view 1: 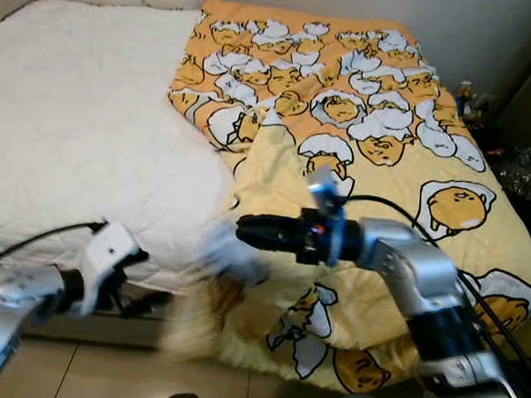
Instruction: Clean up the room
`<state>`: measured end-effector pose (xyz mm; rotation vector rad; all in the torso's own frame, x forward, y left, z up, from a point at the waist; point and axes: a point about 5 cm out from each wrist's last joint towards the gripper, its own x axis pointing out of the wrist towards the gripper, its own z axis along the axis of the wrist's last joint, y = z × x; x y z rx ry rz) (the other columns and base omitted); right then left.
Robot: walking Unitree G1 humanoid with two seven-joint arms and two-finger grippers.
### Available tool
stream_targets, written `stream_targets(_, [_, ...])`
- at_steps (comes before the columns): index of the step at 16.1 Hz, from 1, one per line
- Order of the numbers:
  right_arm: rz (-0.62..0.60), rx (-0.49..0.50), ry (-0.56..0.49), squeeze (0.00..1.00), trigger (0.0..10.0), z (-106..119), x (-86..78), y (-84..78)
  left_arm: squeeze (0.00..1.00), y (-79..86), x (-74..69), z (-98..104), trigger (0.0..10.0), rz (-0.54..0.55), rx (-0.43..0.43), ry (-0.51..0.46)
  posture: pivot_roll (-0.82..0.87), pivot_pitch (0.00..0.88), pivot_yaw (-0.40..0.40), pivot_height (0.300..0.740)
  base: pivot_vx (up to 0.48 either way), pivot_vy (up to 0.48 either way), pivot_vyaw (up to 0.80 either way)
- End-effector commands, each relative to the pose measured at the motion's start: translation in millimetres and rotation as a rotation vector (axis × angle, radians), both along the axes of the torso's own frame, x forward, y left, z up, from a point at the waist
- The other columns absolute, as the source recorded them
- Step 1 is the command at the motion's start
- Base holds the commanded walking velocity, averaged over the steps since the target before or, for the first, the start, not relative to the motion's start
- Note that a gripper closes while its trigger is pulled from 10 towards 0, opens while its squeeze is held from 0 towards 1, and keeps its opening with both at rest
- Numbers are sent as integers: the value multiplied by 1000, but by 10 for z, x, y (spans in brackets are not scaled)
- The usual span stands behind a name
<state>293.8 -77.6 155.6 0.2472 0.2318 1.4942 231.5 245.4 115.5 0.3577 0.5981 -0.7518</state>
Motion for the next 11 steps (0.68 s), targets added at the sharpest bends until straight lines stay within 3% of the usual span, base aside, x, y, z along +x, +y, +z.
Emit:
stream_targets(1, [-182,1,-50,1000,10000,-2,121,-121,0,-12,38,33,10000,9,1,-35,158,0,-11,740,0,0,0])
stream_targets(4, [-418,36,-56,1000,10000,11,252,-294,0,-103,109,19,10000,58,-28,-109,156,0,-18,740,0,0,0])
stream_targets(6, [-639,-8,-120,1000,10000,-41,246,-467,0,-278,199,1,10000,138,-87,-206,144,0,-19,740,0,0,0])
stream_targets(7, [-812,-86,-144,1000,10000,-178,236,-568,0,-403,265,4,10000,196,-121,-282,136,0,-20,740,0,0,0])
stream_targets(8, [-901,-117,-109,1000,10000,-284,210,-626,0,-476,298,7,10000,238,-147,-317,131,0,-22,740,0,0,0])
stream_targets(10, [-1010,-271,-121,1000,10000,-510,129,-725,0,-563,334,18,10000,300,-198,-344,124,0,-29,740,0,0,0])
stream_targets(11, [-1066,-302,-103,1000,10000,-571,114,-766,0,-577,337,16,10000,312,-205,-348,123,0,-34,740,0,244,0])
